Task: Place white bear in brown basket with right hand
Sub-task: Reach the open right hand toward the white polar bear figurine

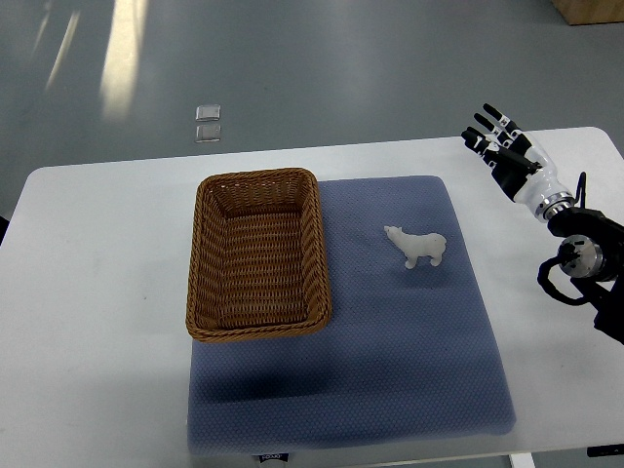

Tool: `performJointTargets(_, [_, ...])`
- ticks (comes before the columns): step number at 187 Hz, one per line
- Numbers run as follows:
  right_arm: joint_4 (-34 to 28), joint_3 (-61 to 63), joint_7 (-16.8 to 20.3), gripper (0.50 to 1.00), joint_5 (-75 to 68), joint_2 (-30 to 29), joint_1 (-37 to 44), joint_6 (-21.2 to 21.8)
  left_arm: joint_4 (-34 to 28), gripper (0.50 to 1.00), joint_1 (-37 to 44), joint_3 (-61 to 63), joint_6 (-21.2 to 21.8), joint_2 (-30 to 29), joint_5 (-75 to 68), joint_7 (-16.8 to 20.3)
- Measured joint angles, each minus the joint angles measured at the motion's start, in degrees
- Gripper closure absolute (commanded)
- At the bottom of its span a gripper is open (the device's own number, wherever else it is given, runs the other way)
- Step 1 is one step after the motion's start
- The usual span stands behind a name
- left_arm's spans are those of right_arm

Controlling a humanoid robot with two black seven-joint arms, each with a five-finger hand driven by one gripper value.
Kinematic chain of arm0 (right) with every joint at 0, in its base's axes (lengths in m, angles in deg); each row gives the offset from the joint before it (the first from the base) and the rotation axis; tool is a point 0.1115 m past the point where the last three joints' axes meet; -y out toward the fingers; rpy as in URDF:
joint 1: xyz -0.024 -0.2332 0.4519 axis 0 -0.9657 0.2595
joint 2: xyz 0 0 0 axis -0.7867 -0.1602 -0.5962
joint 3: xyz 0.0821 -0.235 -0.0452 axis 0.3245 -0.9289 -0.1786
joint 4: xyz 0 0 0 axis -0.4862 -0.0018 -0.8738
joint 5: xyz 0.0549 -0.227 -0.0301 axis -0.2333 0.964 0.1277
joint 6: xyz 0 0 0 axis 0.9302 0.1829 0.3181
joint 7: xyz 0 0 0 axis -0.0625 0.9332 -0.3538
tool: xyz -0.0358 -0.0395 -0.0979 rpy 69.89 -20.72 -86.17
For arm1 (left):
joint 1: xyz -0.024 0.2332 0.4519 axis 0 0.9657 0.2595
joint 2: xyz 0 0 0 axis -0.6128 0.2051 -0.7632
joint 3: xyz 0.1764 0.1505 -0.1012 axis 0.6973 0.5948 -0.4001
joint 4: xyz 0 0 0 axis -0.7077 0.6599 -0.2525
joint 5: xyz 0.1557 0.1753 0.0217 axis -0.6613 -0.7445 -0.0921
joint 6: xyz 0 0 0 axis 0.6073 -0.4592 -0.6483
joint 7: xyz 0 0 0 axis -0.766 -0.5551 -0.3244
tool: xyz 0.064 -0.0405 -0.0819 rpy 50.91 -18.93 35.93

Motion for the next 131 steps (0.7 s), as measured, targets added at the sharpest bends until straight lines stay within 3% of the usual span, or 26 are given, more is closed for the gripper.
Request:
performJointTargets(71, [-3.15, -0.12, -5.39, 0.581, 31.95, 5.78, 0.89, 7.83, -0.42, 0.500, -0.02, 0.04, -0.05, 0.00, -0.02, 0.00])
performJointTargets(131, [-9.44, -0.65, -7.79, 0.581, 56.41, 9.03, 1.18, 8.04, -0.46, 0.500, -0.02, 0.02, 0.00, 0.00, 0.04, 0.00])
